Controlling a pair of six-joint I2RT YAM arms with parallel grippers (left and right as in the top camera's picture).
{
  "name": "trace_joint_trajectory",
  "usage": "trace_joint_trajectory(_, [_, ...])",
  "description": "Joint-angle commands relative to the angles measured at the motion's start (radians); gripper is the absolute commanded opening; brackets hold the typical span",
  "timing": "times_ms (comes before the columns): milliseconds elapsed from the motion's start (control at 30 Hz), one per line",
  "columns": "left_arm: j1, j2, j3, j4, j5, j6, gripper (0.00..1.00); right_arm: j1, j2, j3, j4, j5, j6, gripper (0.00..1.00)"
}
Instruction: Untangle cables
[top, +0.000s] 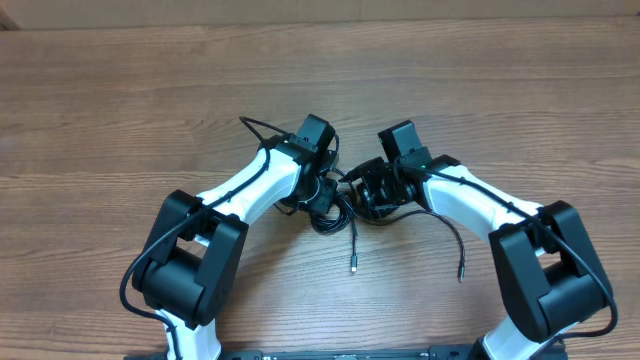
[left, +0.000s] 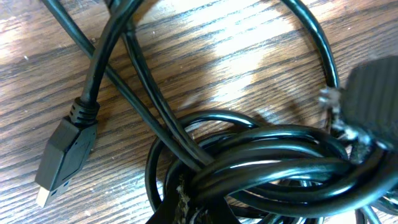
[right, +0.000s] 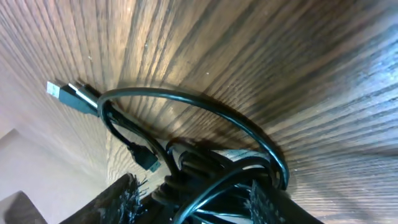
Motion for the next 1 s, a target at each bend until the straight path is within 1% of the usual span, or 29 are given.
trace_joint_trajectory(0, [-0.015, -0.013, 0.000, 0.006, 0.010, -0.021, 0.04, 0.018, -0.001, 0.003, 0.011, 0.000, 0.059, 0.53])
trace_joint_trajectory(33, [-0.015, -0.013, -0.004, 0.011, 0.009, -0.021, 0.04, 0.018, -0.001, 0.003, 0.013, -0.032, 0.087, 0.53])
trace_joint_trajectory(100, [-0.015, -0.013, -0.011, 0.019, 0.008, -0.022, 0.04, 0.018, -0.001, 0.003, 0.050, -0.112, 0.089, 0.52])
trace_joint_trajectory(167, [-0.015, -0.013, -0.012, 0.018, 0.008, -0.022, 0.04, 0.018, -0.001, 0.003, 0.011, -0.120, 0.066, 0.53])
trace_joint_trajectory(233, [-0.015, -0.013, -0.012, 0.019, 0.008, -0.021, 0.04, 0.018, -0.001, 0.003, 0.003, -0.107, 0.064, 0.53])
trace_joint_trajectory(367, [-0.015, -0.013, -0.012, 0.019, 0.008, -0.021, 0.04, 0.019, -0.001, 0.003, 0.037, -0.010, 0.068, 0.53])
trace_joint_trajectory(533, [-0.015, -0.013, -0.012, 0.020, 0.008, -0.021, 0.04, 0.020, -0.001, 0.003, 0.063, 0.048, 0.071, 0.29])
trace_joint_trajectory(600, [-0.015, -0.013, -0.012, 0.023, 0.008, -0.021, 0.04, 0.022, -0.001, 0.003, 0.063, 0.055, 0.071, 0.24])
trace_joint_trajectory(633, [-0.015, -0.013, -0.012, 0.023, 0.008, -0.021, 0.04, 0.025, -0.001, 0.003, 0.061, 0.074, 0.066, 0.17])
trace_joint_trajectory(667, [-0.015, -0.013, -0.012, 0.023, 0.007, -0.021, 0.04, 0.026, -0.001, 0.003, 0.051, 0.094, 0.062, 0.06])
trace_joint_trajectory(700, [-0.015, -0.013, -0.012, 0.019, -0.007, -0.025, 0.04, 0.026, -0.001, 0.003, 0.035, 0.111, 0.029, 0.04])
trace_joint_trajectory(733, [-0.011, -0.013, -0.012, 0.004, -0.076, -0.063, 0.04, 0.026, -0.001, 0.003, 0.016, 0.125, -0.061, 0.04])
trace_joint_trajectory(800, [0.001, -0.013, -0.012, -0.018, -0.133, -0.083, 0.04, 0.017, -0.001, 0.003, -0.006, 0.135, -0.119, 0.04])
trace_joint_trajectory(900, [0.037, -0.013, -0.012, -0.063, -0.182, -0.093, 0.04, -0.011, -0.001, 0.003, -0.029, 0.126, -0.122, 0.04])
trace_joint_trajectory(967, [0.068, -0.014, -0.012, -0.090, -0.212, -0.093, 0.04, -0.039, -0.001, 0.003, -0.024, 0.062, -0.149, 0.04])
